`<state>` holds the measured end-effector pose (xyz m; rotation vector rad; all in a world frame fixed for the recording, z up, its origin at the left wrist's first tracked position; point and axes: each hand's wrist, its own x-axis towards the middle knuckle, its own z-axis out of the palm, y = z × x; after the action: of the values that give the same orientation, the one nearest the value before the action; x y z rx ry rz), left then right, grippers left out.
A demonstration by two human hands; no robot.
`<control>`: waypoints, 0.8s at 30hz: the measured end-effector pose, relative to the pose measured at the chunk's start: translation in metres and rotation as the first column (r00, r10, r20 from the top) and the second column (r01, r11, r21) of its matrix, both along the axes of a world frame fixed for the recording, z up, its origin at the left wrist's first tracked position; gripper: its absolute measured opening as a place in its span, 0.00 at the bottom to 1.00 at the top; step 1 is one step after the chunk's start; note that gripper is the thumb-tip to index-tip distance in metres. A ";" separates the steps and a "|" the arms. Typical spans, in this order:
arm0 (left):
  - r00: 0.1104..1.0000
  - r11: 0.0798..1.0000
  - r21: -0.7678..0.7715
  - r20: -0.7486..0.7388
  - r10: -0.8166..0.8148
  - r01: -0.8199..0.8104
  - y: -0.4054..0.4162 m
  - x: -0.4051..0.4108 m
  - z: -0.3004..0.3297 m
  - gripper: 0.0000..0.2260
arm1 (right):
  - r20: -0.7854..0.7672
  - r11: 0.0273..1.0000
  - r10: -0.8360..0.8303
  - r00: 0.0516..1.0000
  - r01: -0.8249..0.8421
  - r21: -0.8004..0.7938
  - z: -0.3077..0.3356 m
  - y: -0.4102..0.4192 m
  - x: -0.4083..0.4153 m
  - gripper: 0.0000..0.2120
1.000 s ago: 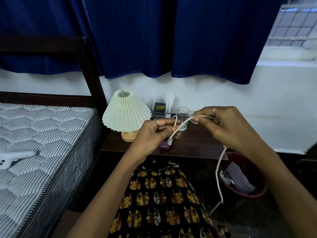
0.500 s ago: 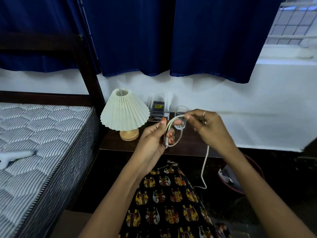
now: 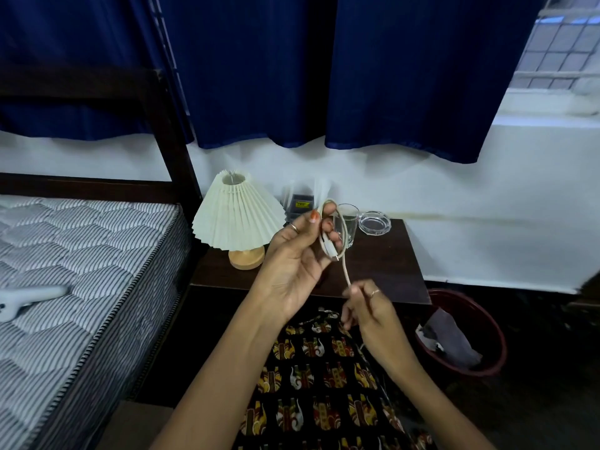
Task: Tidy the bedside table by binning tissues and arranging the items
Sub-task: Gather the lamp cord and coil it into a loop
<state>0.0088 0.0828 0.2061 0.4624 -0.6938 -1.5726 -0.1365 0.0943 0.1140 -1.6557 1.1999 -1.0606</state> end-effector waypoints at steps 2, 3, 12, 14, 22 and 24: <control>0.999 1.000 -0.012 0.048 0.019 -0.018 -0.002 0.003 0.000 0.09 | -0.123 0.999 0.040 0.992 -0.043 -0.028 -0.006 0.008 -0.006 0.07; 0.997 0.999 -0.013 0.077 0.030 -0.029 -0.002 0.004 0.000 0.09 | -0.186 0.997 0.063 0.980 -0.071 -0.039 -0.006 0.011 -0.008 0.08; 0.909 0.984 -0.077 0.378 0.177 -0.159 -0.009 0.005 -0.014 0.06 | -0.661 0.931 0.143 0.737 -0.327 -0.164 0.028 0.019 -0.020 0.33; 0.876 0.980 -0.110 0.440 0.198 -0.167 -0.010 0.006 -0.016 0.05 | -0.658 0.910 0.086 0.748 -0.327 -0.254 0.043 0.019 -0.022 0.25; 0.609 0.976 -0.218 0.772 0.181 -0.014 -0.003 0.004 -0.016 0.05 | -0.665 0.818 -0.269 0.696 -0.199 -0.539 0.099 0.007 -0.023 0.07; 0.580 0.977 -0.210 0.800 0.152 0.032 0.000 0.004 -0.016 0.03 | -0.627 0.848 -0.226 0.745 -0.167 -0.503 0.106 -0.004 -0.023 0.06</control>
<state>0.0127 0.0828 0.1905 1.0788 -1.5192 -1.1368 -0.1597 0.0902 0.2196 -2.6296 1.4551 -0.8739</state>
